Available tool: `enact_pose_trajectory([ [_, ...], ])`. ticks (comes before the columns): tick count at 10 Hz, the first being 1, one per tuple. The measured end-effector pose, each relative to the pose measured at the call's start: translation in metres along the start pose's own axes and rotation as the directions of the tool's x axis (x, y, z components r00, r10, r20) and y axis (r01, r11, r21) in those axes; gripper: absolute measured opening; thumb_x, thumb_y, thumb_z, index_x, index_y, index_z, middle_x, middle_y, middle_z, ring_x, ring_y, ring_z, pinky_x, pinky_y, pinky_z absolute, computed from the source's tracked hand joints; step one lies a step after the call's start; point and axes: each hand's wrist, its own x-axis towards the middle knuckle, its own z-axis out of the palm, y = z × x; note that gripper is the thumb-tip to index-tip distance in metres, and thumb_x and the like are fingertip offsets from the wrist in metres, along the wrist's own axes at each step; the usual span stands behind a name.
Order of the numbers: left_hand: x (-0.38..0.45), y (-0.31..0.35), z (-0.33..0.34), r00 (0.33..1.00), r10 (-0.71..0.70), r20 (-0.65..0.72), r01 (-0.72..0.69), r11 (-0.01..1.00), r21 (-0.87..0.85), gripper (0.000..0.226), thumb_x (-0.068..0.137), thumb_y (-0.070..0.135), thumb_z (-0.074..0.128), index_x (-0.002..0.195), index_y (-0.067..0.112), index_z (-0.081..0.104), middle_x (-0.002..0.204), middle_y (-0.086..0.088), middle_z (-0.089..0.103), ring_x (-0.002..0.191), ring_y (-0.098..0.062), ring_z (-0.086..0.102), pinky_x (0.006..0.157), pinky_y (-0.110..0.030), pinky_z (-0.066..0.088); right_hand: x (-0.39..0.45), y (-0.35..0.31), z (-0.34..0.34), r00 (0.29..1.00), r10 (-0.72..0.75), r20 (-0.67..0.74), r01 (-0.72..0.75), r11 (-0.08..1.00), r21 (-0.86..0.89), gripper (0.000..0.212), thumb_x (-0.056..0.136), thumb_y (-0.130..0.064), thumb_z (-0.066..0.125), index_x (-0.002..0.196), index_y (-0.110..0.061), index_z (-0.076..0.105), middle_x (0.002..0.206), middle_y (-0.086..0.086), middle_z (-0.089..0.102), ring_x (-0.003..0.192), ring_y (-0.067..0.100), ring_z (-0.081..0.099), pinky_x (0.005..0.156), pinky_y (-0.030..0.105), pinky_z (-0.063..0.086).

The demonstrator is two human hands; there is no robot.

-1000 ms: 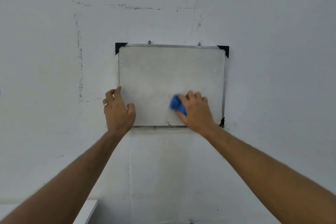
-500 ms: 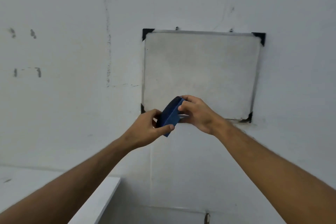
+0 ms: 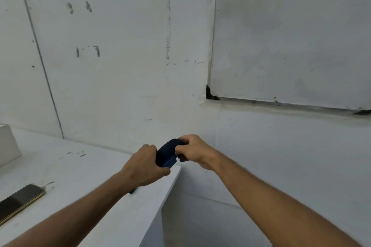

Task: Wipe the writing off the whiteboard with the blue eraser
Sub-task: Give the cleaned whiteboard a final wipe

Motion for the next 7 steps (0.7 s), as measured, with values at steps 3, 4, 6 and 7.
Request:
enact_pose_trajectory([
  [3,-0.011,-0.033,0.035,0.991,-0.130,0.025,0.118,0.955,0.271,0.038,0.070,0.049,0.067,0.083,0.023,0.042,0.084,0.007,0.050,0.075,-0.014,0.052,0.054,-0.025,0.031,0.034,0.058,0.057,0.994,0.052,0.098,-0.031,0.977,-0.213,0.036,0.083,-0.015,0.059,0.118,-0.009,0.059,0.115,0.002,0.062,0.099,0.017,0.057,0.084,0.029,0.044],
  [4,-0.008,-0.037,0.042,0.989,-0.142,0.035,0.128,0.956,0.265,0.039,0.070,0.048,0.067,0.084,0.022,0.041,0.084,0.007,0.046,0.080,-0.015,0.050,0.054,-0.024,0.031,0.039,0.065,0.065,0.996,0.035,0.077,-0.016,0.971,-0.240,0.005,0.080,-0.009,0.051,0.081,-0.012,0.047,0.083,0.002,0.048,0.073,0.017,0.042,0.069,0.032,0.036],
  [6,0.002,-0.040,0.047,0.991,-0.123,0.048,0.098,0.930,0.355,0.051,0.075,0.057,0.061,0.099,0.017,0.040,0.102,0.000,0.042,0.104,-0.021,0.048,0.072,-0.028,0.040,0.032,0.057,0.062,0.996,0.036,0.078,-0.014,0.962,-0.273,0.066,0.093,-0.017,0.053,0.155,-0.021,0.030,0.156,0.001,0.040,0.135,0.021,0.047,0.111,0.034,0.039],
  [7,0.007,-0.036,0.048,0.999,-0.049,-0.015,0.051,0.895,0.443,0.062,0.078,0.067,0.048,0.111,0.016,0.048,0.108,-0.001,0.043,0.112,-0.023,0.050,0.078,-0.031,0.039,0.030,0.051,0.056,0.999,-0.014,0.037,0.024,0.956,-0.294,0.065,0.094,-0.015,0.052,0.155,-0.019,0.030,0.157,0.002,0.038,0.138,0.021,0.043,0.114,0.033,0.036],
])
